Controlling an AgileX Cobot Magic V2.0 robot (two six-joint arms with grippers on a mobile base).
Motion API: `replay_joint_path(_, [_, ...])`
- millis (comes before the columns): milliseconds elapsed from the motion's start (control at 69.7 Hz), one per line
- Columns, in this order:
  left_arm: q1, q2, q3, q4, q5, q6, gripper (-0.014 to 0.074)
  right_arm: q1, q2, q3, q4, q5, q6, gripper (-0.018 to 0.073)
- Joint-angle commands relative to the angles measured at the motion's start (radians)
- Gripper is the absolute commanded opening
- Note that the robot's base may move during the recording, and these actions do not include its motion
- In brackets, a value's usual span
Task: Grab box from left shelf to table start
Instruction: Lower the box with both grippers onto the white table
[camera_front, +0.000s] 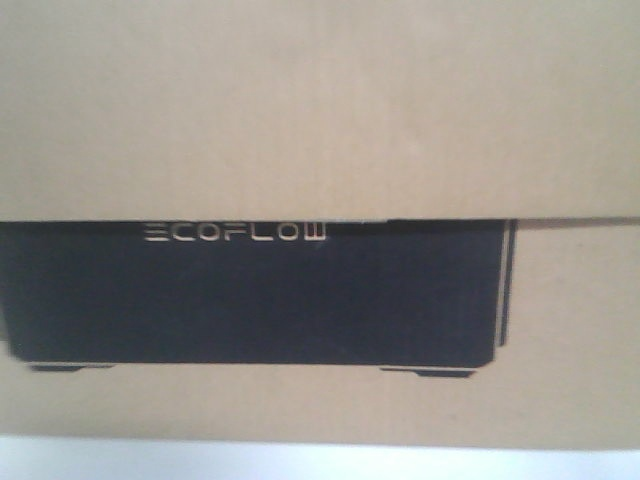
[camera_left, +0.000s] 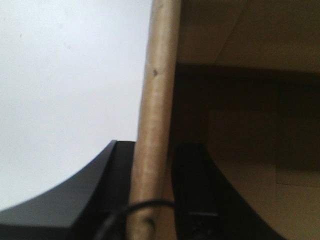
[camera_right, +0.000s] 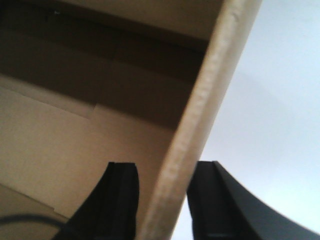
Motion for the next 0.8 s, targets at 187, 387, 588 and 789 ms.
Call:
replay_joint_path(187, [-0.014, 0.002, -0.031, -0.103, 0.004, 0.135, 0.0006, 0.005, 0.011, -0.013, 0.017, -0.062, -0.049, 0.0097])
replay_joint_path(387, [-0.014, 0.002, -0.031, -0.103, 0.002, 0.148, 0.0463, 0.005, -0.006, -0.014, -0.006, -0.068, -0.049, 0.0379])
replay_joint_path(588, [-0.014, 0.002, -0.031, -0.103, 0.018, 0.148, 0.0569, 0.004, -0.036, -0.021, -0.099, -0.069, -0.032, 0.0589])
replay_joint_path(789, [-0.014, -0.008, -0.055, -0.093, 0.052, 0.148, 0.0569, 0.004, -0.060, -0.035, -0.151, -0.064, 0.000, 0.0595])
